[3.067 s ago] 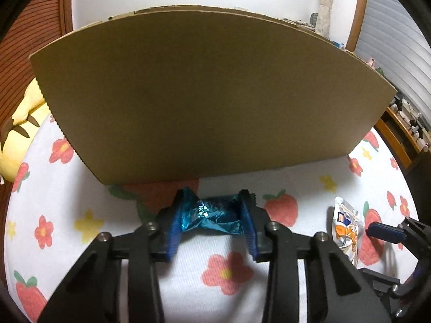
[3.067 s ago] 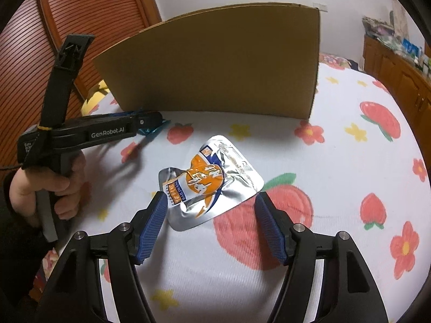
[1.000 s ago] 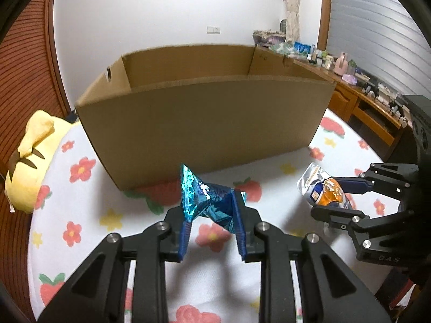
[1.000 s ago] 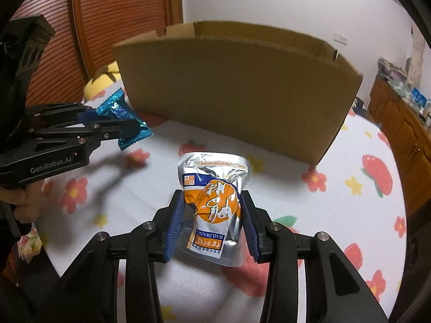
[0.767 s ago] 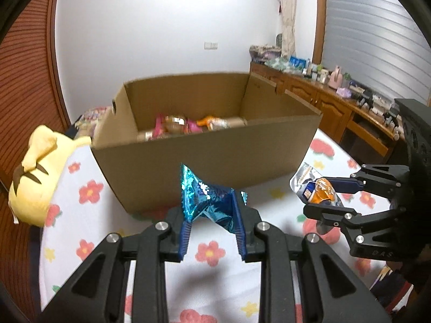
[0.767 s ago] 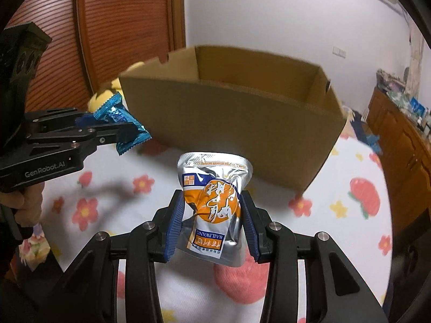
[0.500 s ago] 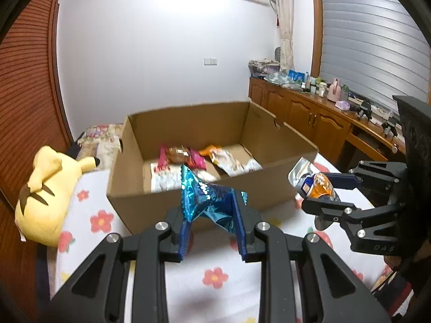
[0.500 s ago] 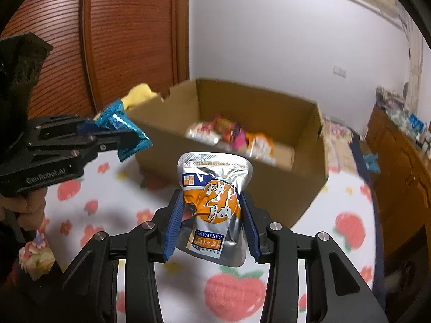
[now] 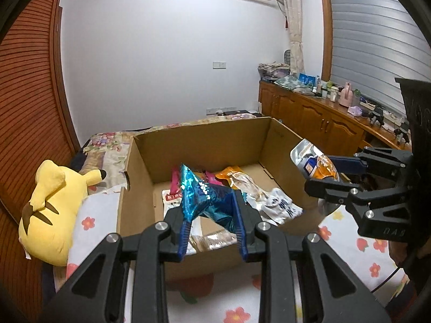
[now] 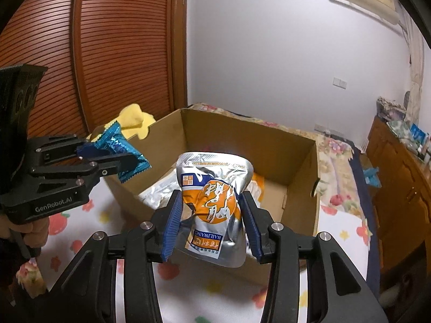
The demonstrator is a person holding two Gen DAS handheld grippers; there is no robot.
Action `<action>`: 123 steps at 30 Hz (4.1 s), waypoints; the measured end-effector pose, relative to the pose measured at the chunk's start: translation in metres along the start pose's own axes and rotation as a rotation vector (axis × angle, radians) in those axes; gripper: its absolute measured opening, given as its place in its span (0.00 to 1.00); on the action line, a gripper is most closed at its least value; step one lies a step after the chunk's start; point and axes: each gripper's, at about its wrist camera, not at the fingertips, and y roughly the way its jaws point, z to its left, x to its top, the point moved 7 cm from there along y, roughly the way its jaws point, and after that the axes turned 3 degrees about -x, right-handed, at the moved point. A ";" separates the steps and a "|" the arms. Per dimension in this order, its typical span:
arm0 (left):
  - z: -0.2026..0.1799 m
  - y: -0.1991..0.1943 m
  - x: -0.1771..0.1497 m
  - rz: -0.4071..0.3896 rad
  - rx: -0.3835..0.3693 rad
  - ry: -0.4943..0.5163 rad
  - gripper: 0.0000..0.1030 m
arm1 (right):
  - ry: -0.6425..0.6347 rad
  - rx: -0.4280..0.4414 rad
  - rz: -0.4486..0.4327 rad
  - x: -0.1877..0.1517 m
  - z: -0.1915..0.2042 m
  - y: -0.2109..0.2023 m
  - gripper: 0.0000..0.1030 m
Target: Organize snacks
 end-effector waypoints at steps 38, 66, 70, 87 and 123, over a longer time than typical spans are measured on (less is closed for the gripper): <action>-0.001 -0.012 -0.023 -0.015 0.052 -0.009 0.41 | 0.085 -0.032 -0.022 -0.020 -0.007 -0.013 0.44; -0.026 -0.135 -0.026 -0.213 0.164 0.004 0.94 | 0.160 -0.156 -0.242 -0.024 0.021 -0.126 0.87; -0.030 -0.146 -0.028 -0.225 0.178 -0.003 0.96 | 0.171 -0.189 -0.273 -0.024 0.024 -0.139 0.92; -0.039 -0.165 -0.064 -0.219 0.179 -0.028 0.96 | 0.214 -0.239 -0.282 -0.054 0.035 -0.159 1.00; -0.032 -0.162 -0.087 -0.199 0.194 -0.047 0.96 | 0.223 -0.272 -0.253 -0.081 0.031 -0.155 1.00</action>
